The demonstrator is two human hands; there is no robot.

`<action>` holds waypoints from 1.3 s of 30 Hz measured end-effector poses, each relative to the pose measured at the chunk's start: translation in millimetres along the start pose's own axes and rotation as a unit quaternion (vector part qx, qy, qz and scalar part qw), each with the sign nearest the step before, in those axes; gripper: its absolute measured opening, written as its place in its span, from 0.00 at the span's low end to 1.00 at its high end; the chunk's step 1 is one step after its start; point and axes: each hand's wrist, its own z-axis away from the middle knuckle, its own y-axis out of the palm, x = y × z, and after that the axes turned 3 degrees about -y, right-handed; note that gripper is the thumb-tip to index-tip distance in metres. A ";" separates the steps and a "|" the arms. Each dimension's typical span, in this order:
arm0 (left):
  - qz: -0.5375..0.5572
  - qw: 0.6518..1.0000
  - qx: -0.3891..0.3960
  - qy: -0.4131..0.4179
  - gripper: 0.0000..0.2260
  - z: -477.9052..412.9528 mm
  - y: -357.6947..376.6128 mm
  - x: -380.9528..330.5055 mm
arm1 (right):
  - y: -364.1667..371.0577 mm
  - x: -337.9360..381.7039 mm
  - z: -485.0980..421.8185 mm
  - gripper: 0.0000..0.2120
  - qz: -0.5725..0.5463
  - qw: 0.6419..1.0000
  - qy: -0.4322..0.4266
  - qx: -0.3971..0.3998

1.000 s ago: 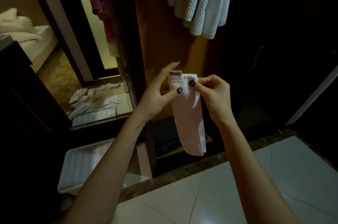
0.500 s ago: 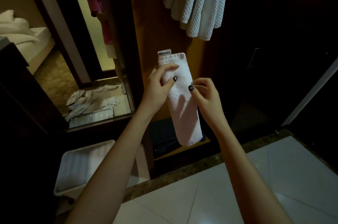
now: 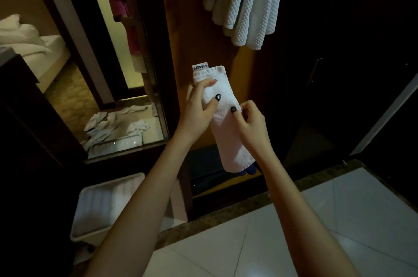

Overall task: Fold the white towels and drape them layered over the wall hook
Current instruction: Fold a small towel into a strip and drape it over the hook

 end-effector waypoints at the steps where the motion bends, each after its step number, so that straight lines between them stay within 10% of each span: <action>1: 0.001 1.000 -0.004 0.005 0.15 0.7 0.1 -0.4 | 2.0 -0.8 -0.4 0.11 -0.009 1.000 0.013 -0.002; 7: 0.063 0.998 0.017 -0.005 0.20 4.0 1.2 -2.3 | 8.6 -2.8 -4.9 0.02 -0.056 0.997 0.042 -0.017; 18: 0.159 0.984 -0.044 -0.062 0.23 -9.0 1.9 6.8 | -3.2 -19.0 4.0 0.17 -0.048 0.993 0.018 0.104; 23: 0.162 0.980 -0.068 -0.089 0.25 -23.1 -0.5 12.3 | -11.7 -32.0 18.8 0.03 -0.013 0.995 0.034 0.090; 39: 0.267 0.954 -0.066 -0.120 0.28 -43.6 7.0 22.8 | -39.6 -42.1 35.1 0.04 -0.003 0.997 0.079 0.024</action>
